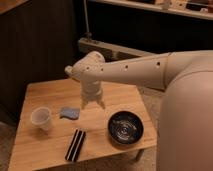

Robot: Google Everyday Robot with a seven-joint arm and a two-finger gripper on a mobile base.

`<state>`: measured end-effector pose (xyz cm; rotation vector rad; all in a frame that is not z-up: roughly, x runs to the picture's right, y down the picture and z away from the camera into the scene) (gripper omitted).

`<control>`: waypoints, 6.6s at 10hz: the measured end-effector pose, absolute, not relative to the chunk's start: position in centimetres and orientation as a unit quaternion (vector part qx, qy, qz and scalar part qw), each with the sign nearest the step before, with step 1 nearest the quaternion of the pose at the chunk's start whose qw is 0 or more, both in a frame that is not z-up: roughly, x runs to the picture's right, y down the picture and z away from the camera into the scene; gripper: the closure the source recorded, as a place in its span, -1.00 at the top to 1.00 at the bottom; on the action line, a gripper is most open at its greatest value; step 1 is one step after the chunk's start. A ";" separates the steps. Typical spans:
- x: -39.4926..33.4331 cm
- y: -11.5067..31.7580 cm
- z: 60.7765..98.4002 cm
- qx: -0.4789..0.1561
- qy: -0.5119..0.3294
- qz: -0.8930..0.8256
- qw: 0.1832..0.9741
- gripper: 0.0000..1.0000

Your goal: Place the ceramic cup in the ceramic bowl

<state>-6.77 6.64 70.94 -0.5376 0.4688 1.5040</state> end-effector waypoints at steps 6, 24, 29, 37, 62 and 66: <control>-16.4 0.2 68.9 -0.308 0.112 0.622 0.711 0.30; -29.7 10.7 74.4 -0.452 -0.004 0.455 0.767 0.30; -29.7 11.2 75.7 -0.427 0.002 0.464 0.776 0.30; -29.4 11.9 77.2 -0.398 0.022 0.478 0.783 -0.07; 10.8 8.4 70.8 -0.344 0.084 0.721 0.595 -1.00; 13.8 13.7 73.2 -0.370 0.117 0.740 0.550 -0.55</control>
